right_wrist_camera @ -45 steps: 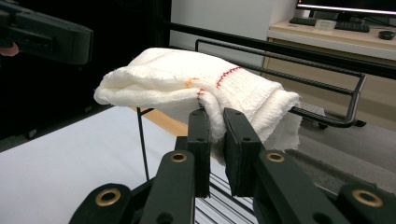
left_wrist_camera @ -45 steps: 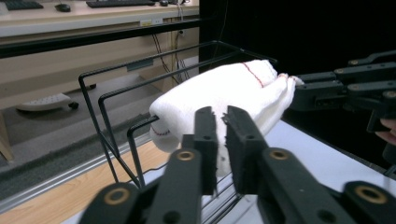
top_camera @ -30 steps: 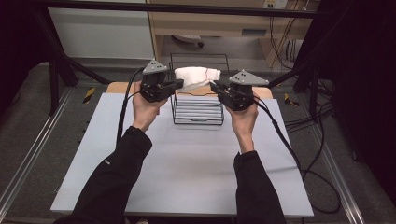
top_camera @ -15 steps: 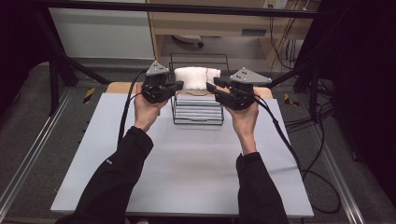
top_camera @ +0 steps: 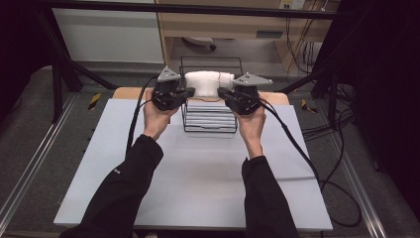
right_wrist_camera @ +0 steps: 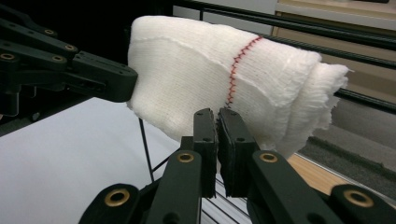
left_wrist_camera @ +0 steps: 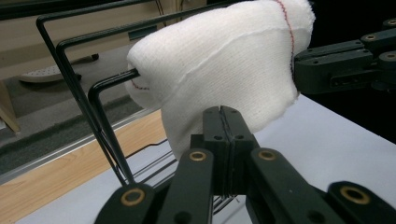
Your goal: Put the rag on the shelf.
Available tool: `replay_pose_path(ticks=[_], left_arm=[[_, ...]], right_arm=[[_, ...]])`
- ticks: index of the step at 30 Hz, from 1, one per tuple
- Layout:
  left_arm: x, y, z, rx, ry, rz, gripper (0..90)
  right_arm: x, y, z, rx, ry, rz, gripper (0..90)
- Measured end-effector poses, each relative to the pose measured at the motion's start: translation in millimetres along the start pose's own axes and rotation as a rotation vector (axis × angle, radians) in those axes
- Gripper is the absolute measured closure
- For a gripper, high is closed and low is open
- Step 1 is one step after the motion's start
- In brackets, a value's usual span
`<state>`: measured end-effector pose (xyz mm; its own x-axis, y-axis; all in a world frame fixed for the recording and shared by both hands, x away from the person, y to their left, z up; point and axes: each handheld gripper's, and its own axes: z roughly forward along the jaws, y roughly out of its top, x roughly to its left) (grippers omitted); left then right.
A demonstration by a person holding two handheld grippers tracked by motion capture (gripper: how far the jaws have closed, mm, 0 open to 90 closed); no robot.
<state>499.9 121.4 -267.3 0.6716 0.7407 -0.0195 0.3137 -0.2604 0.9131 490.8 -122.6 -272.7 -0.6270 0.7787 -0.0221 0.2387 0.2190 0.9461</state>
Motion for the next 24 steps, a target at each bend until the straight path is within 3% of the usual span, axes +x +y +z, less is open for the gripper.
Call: replay_pose_path(ticks=[9,14,20,24], left_arm=[[1.5,-1.0,3.6,-0.003,0.012,-0.001,88.9],[0.6,-2.1,-5.2,-0.011,0.012,0.01,87.5],[-2.7,-10.2,-18.2,-0.026,-0.007,0.011,80.8],[-3.4,-20.7,-26.7,-0.013,-0.015,0.023,69.2]], right_arm=[[-3.4,-0.9,5.6,0.002,-0.011,0.001,85.5],[-0.4,-0.1,-3.7,-0.012,0.005,-0.008,81.1],[3.7,-1.0,-20.1,-0.03,0.03,0.002,68.2],[3.9,-5.7,-29.5,-0.02,0.061,0.03,53.4]])
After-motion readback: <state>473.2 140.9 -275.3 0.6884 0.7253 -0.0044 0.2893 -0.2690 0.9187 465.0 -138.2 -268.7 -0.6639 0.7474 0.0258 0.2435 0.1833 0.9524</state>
